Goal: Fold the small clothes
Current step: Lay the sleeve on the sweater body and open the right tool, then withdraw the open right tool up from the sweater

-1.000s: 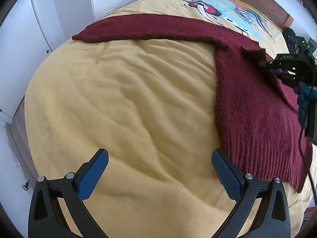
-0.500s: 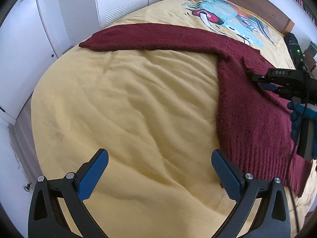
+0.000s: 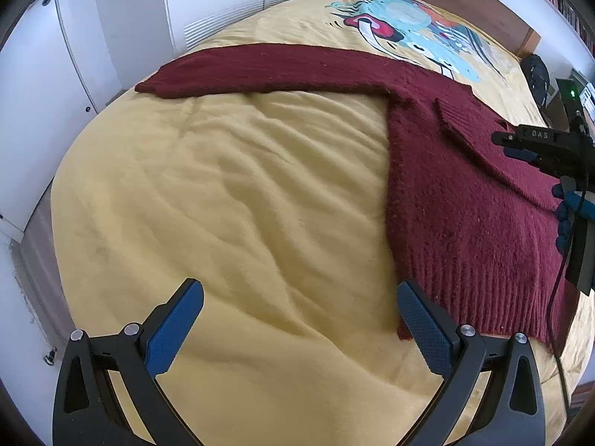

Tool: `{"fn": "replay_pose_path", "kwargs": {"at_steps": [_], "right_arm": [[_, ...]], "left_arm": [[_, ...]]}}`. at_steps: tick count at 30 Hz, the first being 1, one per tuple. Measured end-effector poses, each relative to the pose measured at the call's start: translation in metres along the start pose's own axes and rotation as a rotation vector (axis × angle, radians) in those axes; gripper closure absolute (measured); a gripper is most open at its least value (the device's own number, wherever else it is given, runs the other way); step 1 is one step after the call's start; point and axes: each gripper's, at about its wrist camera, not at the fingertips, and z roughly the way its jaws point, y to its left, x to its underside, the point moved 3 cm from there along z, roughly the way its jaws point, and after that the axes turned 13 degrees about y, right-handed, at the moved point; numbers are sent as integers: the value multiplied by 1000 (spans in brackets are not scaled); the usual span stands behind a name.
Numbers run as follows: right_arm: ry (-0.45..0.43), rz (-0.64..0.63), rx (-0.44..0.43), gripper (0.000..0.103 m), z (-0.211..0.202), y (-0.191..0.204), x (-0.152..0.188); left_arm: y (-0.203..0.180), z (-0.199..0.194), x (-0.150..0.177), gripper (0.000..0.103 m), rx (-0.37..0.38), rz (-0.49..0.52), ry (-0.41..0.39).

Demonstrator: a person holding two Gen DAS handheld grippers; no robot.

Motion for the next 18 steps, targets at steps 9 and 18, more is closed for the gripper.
{"fn": "replay_pose_path", "kwargs": {"at_steps": [9, 18], "right_arm": [[37, 48, -26, 62, 25, -11, 18], [-7, 54, -32, 62, -26, -24, 59]], "left_arm": [[-1, -1, 0, 1, -14, -6, 3], [-11, -19, 4, 1, -17, 11, -40]]}}
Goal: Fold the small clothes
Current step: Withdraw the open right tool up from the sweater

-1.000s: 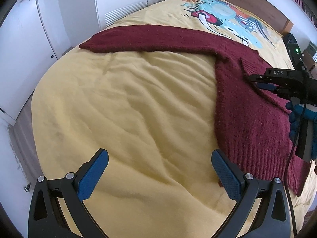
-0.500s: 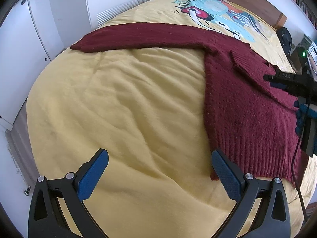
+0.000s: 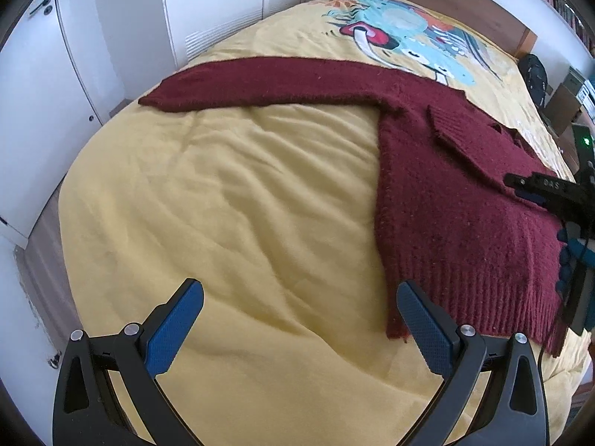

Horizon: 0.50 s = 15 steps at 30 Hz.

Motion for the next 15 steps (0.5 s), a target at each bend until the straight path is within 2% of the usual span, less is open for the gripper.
{"fn": "replay_pose_path", "kwargs": {"at_steps": [15], "right_arm": [[-55, 117, 61, 62, -79, -53, 101]], "left_arm": [[-11, -32, 13, 1, 59, 56, -71]]}}
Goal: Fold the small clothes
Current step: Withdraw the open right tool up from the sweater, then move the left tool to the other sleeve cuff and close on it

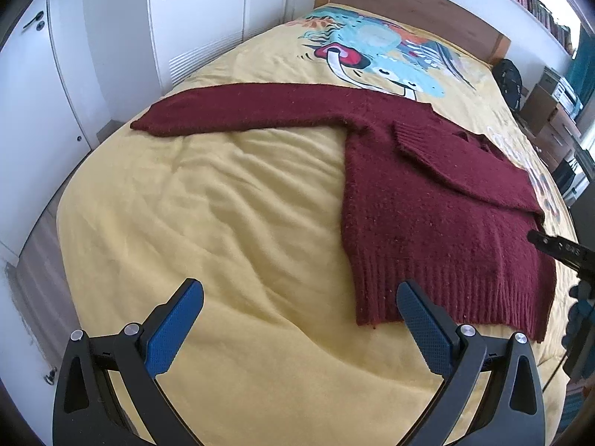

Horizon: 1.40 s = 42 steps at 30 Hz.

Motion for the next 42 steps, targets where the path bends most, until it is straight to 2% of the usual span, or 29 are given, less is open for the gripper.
{"fn": "replay_pose_path", "kwargs": {"at_steps": [12, 18, 22, 37, 42], "right_arm": [[-39, 91, 42, 60, -43, -34, 54], [-49, 136, 52, 59, -52, -47, 68], [-49, 165, 55, 59, -52, -55, 74], [-22, 213, 50, 58, -33, -64, 57], [-3, 216, 52, 58, -21, -65, 47]], "left_arm": [[21, -8, -7, 1, -9, -8, -33], [31, 1, -18, 1, -11, -12, -19], [46, 11, -28, 1, -25, -49, 3], [123, 52, -86, 1, -62, -241, 47], [147, 64, -111, 1, -80, -276, 43]]}}
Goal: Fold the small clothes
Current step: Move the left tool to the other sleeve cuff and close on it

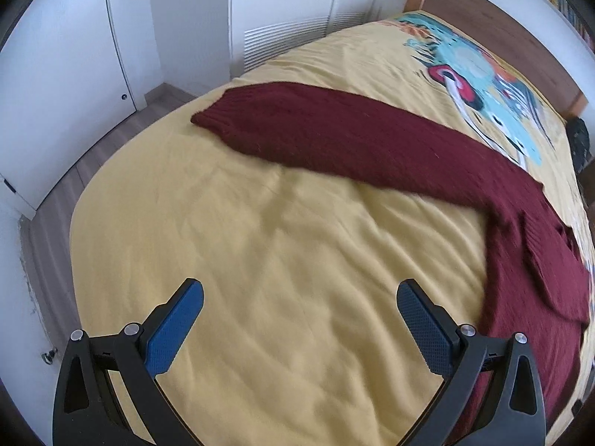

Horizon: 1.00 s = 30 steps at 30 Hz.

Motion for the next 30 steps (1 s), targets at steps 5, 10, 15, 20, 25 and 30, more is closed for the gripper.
{"fn": "replay_pose_path", "kwargs": {"at_steps": [5, 10, 15, 20, 25, 30], "right_arm": [[22, -2, 5, 58, 13, 3, -7], [34, -7, 18, 58, 20, 3, -12], [45, 4, 28, 58, 24, -3, -16], [56, 9, 39, 58, 28, -6, -18], [65, 1, 59, 58, 31, -6, -20], [72, -17, 76, 58, 35, -4, -19]], "left_arm": [[17, 15, -40, 1, -22, -53, -14], [37, 40, -76, 1, -41, -125, 2], [61, 64, -100, 7, -10, -220, 32], [82, 78, -115, 18, 59, -306, 54], [90, 85, -129, 26, 128, -327, 62], [89, 88, -141, 35, 208, -329, 63]]}}
